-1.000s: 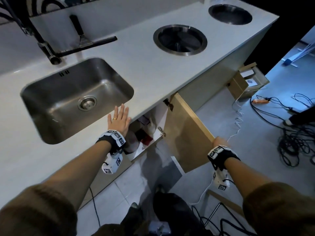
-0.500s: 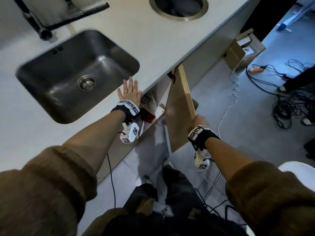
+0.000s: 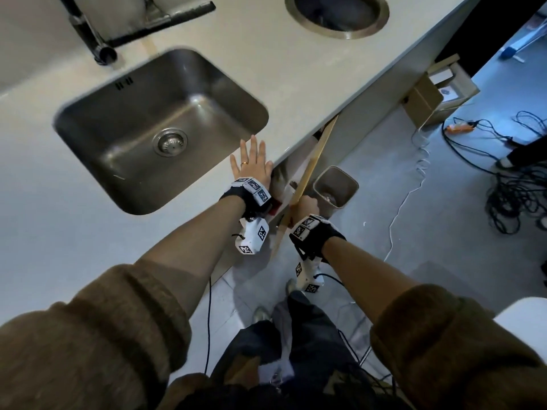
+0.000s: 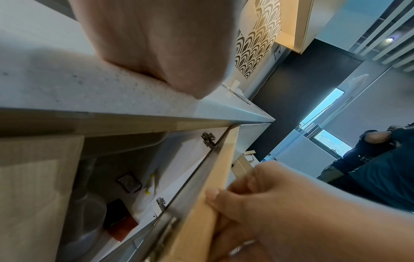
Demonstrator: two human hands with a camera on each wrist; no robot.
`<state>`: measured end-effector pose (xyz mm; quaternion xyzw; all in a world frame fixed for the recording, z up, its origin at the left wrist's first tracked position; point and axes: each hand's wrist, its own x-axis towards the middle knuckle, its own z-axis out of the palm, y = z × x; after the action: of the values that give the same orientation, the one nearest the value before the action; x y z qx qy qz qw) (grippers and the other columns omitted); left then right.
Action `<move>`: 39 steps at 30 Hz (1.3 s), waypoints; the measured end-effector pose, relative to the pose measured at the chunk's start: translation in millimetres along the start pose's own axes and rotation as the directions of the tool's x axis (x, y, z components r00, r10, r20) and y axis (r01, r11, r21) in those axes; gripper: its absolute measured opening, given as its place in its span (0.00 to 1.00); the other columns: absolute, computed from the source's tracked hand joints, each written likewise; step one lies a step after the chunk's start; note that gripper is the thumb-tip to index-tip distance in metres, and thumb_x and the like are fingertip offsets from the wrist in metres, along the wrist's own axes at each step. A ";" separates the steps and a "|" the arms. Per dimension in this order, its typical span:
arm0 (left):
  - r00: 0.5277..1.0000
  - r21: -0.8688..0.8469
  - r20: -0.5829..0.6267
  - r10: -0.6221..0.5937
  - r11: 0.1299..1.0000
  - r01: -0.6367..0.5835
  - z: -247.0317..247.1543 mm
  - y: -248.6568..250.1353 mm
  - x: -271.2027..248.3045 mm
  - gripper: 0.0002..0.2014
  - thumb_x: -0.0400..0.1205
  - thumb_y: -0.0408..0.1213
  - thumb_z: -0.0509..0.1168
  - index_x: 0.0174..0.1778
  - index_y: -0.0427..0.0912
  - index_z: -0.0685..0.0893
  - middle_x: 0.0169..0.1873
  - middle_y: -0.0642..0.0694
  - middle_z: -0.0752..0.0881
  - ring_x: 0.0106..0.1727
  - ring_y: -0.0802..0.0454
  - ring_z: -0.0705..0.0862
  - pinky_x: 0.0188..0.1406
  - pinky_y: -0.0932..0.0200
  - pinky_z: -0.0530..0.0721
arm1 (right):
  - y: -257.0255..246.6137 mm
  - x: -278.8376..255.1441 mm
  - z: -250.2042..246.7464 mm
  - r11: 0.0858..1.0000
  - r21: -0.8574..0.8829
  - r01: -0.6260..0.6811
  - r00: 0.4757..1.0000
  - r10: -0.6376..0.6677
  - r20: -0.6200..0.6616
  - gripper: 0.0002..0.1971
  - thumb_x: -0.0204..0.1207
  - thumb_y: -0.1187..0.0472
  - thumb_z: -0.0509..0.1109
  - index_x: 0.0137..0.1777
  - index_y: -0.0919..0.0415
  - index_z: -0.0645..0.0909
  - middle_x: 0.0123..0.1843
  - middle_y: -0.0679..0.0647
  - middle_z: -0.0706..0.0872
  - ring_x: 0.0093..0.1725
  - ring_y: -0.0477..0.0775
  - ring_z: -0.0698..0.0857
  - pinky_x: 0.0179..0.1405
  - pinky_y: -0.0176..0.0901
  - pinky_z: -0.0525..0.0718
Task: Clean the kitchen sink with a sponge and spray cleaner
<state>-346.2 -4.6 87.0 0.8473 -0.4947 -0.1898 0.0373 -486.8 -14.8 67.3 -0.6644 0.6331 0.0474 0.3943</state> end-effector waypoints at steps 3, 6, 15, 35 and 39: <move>1.000 -0.008 -0.016 0.001 1.000 -0.001 1.0 0.9 -2.1 0.27 0.89 0.46 0.41 0.84 0.47 0.42 0.83 0.49 0.37 0.84 0.45 0.36 0.81 0.38 0.40 | -15.0 5.9 14.1 0.998 -0.028 0.060 0.997 -0.058 0.050 0.11 0.78 0.67 0.63 0.51 0.74 0.84 0.53 0.68 0.87 0.55 0.67 0.86 0.50 0.45 0.84; 1.000 0.003 -0.029 -0.001 1.000 0.001 1.0 1.3 -3.5 0.27 0.89 0.46 0.40 0.84 0.47 0.41 0.83 0.49 0.37 0.84 0.45 0.36 0.81 0.38 0.41 | -25.7 18.1 23.5 0.989 -0.083 0.122 0.987 -0.112 0.114 0.12 0.79 0.67 0.61 0.52 0.72 0.84 0.52 0.67 0.88 0.54 0.65 0.87 0.33 0.33 0.80; 1.000 -0.012 0.002 0.007 1.000 -0.007 -0.4 1.0 -1.5 0.27 0.89 0.46 0.40 0.84 0.47 0.41 0.83 0.49 0.36 0.84 0.45 0.34 0.81 0.38 0.39 | 24.9 135.6 82.7 0.876 -0.271 0.398 0.872 -0.270 0.409 0.31 0.72 0.51 0.64 0.69 0.19 0.59 0.69 0.57 0.82 0.65 0.63 0.83 0.64 0.58 0.81; 0.996 0.071 0.031 -0.079 0.995 0.076 0.2 5.6 -7.5 0.30 0.84 0.55 0.30 0.83 0.51 0.38 0.83 0.52 0.35 0.84 0.49 0.35 0.81 0.41 0.40 | -37.1 87.9 -50.6 0.517 -0.414 0.749 0.617 -0.314 0.722 0.29 0.77 0.60 0.71 0.77 0.60 0.69 0.74 0.59 0.76 0.73 0.59 0.76 0.72 0.44 0.72; 0.991 0.050 0.078 -0.112 0.993 0.108 -8.2 10.1 -7.5 0.30 0.84 0.55 0.32 0.83 0.51 0.38 0.83 0.52 0.36 0.84 0.49 0.35 0.81 0.41 0.40 | -55.1 101.6 -76.2 0.434 -0.366 0.823 0.504 -0.260 0.824 0.20 0.76 0.60 0.70 0.68 0.59 0.80 0.65 0.57 0.85 0.58 0.55 0.85 0.57 0.36 0.81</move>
<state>-354.9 -4.3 99.2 0.8654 -0.4526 -0.2144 -0.0124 -451.9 -147.2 87.9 -0.8748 0.0957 0.3847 0.2784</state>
